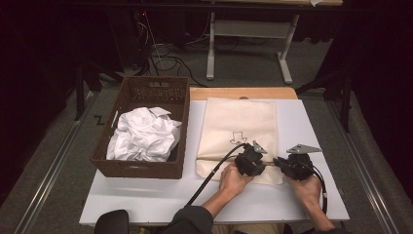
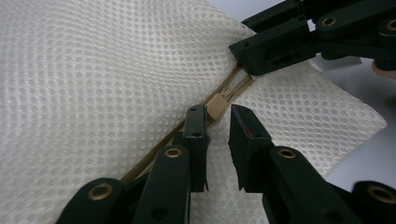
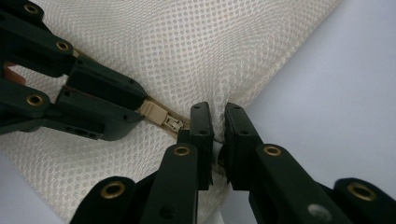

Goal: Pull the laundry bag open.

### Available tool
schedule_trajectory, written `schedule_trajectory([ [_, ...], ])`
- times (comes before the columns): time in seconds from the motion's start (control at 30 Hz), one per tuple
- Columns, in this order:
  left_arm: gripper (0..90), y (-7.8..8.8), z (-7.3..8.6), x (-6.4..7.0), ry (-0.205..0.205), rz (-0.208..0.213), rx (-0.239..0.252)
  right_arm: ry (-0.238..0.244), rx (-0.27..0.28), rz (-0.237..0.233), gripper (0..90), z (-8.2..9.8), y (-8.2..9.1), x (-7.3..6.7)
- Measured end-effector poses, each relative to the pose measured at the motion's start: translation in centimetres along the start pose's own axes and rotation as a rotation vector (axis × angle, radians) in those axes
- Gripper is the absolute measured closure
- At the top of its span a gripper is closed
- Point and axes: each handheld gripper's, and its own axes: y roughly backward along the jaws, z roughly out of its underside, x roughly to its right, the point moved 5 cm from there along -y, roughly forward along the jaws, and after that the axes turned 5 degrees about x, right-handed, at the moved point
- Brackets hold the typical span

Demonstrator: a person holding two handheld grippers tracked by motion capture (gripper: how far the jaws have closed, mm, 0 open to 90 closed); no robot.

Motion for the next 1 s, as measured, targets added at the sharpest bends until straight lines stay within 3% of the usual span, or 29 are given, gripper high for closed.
schedule_trajectory([
  [0.23,81.4,-0.3,-0.1,0.1,0.009,0.025,0.018,0.000,0.001,-0.005,84.1,0.0,0.0,0.0],
  [0.83,85.9,-1.1,-0.5,0.2,0.004,0.016,0.008,-0.005,-0.009,-0.007,83.9,0.1,-0.2,0.0],
  [1.0,86.4,-1.0,-0.5,0.3,-0.004,0.029,0.003,0.005,-0.043,-0.003,83.4,0.5,-0.6,0.1],
])
